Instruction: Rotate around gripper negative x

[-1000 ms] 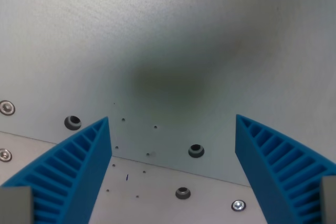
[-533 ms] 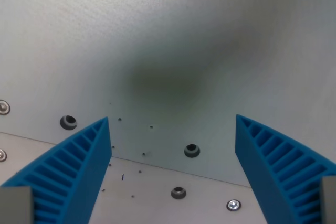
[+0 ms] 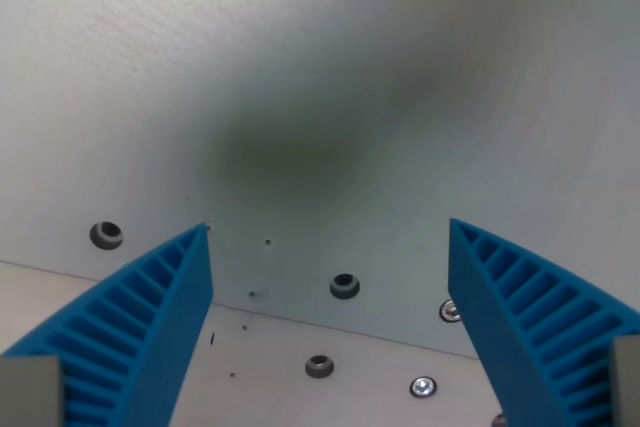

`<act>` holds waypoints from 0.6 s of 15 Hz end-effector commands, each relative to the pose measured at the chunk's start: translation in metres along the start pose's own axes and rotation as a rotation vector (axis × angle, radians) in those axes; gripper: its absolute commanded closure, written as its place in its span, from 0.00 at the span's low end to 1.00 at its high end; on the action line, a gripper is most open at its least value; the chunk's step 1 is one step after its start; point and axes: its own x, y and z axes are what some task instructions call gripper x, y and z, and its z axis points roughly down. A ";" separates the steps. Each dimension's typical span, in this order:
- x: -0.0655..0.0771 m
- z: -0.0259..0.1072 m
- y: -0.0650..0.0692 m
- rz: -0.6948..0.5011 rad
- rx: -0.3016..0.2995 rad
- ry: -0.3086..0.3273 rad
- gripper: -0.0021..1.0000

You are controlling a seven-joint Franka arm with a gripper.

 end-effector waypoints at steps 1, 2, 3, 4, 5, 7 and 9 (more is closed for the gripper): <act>-0.001 -0.001 -0.003 0.018 -0.199 0.013 0.00; -0.001 -0.001 -0.003 0.018 -0.211 0.013 0.00; -0.001 -0.001 -0.003 0.018 -0.222 0.013 0.00; -0.001 -0.001 -0.003 0.018 -0.234 0.013 0.00; -0.001 -0.001 -0.003 0.018 -0.246 0.013 0.00; -0.001 -0.001 -0.003 0.018 -0.269 0.013 0.00; -0.001 -0.001 -0.003 0.019 -0.292 0.012 0.00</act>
